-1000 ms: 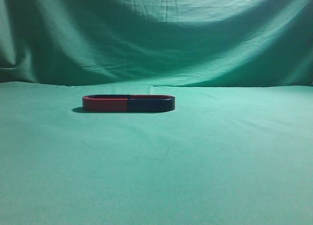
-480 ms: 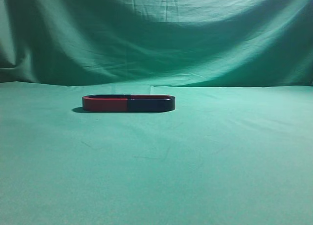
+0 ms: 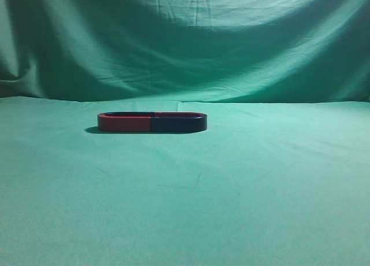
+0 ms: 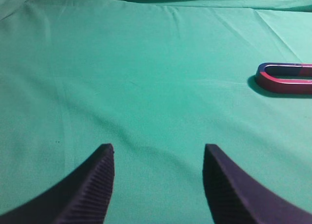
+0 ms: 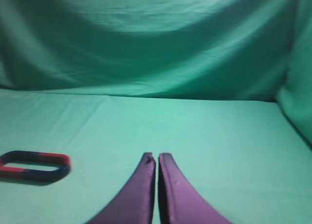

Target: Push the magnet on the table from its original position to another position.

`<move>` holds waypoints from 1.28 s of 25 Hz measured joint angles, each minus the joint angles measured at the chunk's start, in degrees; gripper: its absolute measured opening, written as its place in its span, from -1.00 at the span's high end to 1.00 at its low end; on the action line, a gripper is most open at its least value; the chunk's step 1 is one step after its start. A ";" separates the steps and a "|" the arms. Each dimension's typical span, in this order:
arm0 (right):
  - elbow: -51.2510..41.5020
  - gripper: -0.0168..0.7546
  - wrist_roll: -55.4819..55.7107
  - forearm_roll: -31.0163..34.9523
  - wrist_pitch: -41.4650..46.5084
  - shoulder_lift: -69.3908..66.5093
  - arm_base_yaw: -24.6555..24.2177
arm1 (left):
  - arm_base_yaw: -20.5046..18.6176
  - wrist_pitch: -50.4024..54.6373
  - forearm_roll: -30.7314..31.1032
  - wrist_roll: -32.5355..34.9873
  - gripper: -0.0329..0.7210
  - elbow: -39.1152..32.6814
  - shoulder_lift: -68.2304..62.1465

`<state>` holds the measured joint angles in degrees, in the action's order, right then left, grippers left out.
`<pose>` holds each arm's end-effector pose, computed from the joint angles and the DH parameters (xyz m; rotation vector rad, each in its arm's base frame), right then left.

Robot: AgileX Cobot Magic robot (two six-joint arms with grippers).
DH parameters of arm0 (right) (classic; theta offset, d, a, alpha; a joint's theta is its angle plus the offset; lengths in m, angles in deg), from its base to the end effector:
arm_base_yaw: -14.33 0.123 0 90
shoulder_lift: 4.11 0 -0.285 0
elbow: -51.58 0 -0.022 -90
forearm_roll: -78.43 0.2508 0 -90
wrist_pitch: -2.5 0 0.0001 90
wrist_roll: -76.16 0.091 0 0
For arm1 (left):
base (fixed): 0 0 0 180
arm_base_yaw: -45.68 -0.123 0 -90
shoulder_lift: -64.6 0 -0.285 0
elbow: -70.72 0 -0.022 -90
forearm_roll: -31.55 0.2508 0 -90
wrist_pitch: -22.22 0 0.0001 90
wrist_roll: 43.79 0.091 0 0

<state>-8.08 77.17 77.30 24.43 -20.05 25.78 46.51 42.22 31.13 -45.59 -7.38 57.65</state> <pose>0.0527 0.0100 0.2729 -0.1651 1.6962 0.1423 0.0529 -0.0010 0.1773 -0.0201 1.8335 -0.0394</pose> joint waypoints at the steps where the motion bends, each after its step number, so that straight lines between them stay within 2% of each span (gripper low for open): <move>1: -2.35 0.96 0.00 0.00 -1.31 1.83 -1.70 | 0.00 0.00 0.00 0.00 -0.07 0.00 0.00; 5: -10.95 0.96 0.25 0.00 -3.74 7.95 -6.46 | 0.00 0.00 0.00 0.00 -0.07 0.00 0.00; 10: -18.15 0.96 0.34 0.12 -4.43 8.61 -8.02 | 0.00 0.00 0.00 0.00 -0.07 0.00 0.00; 17: -19.06 0.96 1.69 0.99 0.41 8.80 -8.02 | 0.00 0.00 0.00 0.00 -0.07 0.00 0.00; 32: -19.06 0.96 1.69 0.99 0.51 8.80 -8.02 | 0.00 0.00 0.00 0.00 -0.07 0.00 0.00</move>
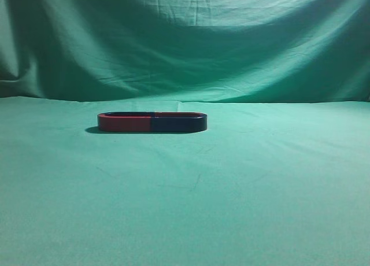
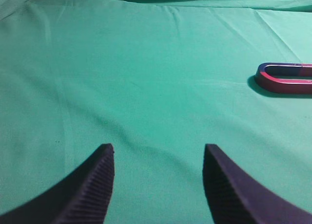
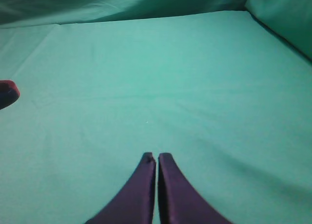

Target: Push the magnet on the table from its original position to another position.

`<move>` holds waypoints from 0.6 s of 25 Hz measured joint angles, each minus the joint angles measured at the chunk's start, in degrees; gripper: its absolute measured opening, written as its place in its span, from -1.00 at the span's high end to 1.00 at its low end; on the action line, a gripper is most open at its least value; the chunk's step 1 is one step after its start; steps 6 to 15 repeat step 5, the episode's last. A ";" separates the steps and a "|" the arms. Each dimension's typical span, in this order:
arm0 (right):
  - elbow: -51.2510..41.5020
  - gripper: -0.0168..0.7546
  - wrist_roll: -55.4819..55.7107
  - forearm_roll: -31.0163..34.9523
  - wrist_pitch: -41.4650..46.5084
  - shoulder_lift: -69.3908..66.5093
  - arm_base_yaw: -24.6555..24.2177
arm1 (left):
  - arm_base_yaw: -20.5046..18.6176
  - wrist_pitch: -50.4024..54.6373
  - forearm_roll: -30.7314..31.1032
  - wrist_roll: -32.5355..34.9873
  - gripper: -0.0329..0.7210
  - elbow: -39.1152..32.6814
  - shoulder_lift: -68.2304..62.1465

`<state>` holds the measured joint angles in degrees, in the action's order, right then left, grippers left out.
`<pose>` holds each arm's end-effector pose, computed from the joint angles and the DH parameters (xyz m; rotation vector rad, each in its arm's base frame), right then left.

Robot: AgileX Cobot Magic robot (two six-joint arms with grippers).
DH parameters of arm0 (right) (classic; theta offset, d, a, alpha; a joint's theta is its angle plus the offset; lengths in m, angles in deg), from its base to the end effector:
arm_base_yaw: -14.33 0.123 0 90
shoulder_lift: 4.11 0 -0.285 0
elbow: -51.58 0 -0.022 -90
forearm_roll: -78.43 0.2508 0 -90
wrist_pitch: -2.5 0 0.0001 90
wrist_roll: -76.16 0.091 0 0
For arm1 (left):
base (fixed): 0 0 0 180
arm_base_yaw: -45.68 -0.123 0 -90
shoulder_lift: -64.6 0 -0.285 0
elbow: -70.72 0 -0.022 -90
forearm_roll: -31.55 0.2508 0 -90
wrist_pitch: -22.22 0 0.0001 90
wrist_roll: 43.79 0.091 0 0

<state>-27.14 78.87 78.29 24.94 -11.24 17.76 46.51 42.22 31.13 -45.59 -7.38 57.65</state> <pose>0.0520 0.0030 0.1698 -0.0134 1.8906 0.0708 0.0529 -0.0010 0.1773 -0.0201 1.8335 -0.0394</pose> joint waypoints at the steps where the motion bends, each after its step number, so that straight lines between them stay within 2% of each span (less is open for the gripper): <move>1: 0.00 0.96 0.00 0.00 0.00 0.00 0.00 | 0.00 0.00 0.00 0.00 -0.07 0.00 0.00; 15: 0.00 0.96 0.00 0.00 0.00 0.00 0.00 | 0.00 0.00 0.00 0.00 -0.07 0.00 0.00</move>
